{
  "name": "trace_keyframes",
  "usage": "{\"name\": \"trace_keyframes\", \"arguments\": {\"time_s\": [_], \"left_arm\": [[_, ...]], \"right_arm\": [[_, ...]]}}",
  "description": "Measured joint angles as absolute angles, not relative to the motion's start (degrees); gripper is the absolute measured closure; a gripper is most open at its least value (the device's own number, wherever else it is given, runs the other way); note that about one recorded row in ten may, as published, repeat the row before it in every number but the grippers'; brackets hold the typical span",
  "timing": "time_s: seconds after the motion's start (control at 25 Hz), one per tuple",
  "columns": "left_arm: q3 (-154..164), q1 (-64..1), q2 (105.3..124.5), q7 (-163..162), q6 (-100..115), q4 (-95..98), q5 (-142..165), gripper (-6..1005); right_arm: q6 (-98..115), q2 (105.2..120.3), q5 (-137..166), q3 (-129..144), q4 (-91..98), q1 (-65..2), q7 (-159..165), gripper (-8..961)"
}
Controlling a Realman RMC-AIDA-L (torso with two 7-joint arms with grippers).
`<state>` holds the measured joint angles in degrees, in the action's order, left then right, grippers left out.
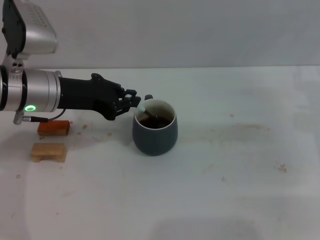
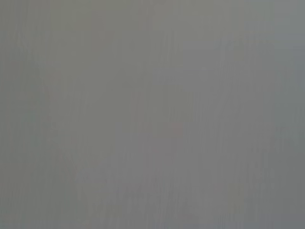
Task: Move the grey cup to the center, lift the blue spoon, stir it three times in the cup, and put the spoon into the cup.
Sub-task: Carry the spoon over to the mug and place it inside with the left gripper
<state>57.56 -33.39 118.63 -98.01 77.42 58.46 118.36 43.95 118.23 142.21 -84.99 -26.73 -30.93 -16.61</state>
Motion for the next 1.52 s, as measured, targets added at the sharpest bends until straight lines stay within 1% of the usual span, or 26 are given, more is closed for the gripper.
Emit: {"name": "trace_keyframes", "arguments": {"time_s": [0.44,0.96,1.16,1.52], "left_arm": [[57.85,-33.84,118.32,-98.46,73.48,58.41,121.06,854],[59.15,-31.64,118.12,-103.61,79.13,64.39,123.67,855],[61.71,-31.55,118.36,-105.00,79.89,65.61,123.40,855],[64.98,-33.55,118.72,-105.46,75.13,64.80,122.43,855]], "right_arm": [[43.95,118.23,143.65,-85.49,-26.72,-30.94,-16.61,409],[43.94,118.30,143.70,-85.22,-26.81,-31.01,-16.61,409],[43.94,118.30,143.71,-85.10,-26.81,-30.96,-16.61,409],[43.94,118.30,143.71,-84.98,-26.81,-30.85,-16.61,409]]}}
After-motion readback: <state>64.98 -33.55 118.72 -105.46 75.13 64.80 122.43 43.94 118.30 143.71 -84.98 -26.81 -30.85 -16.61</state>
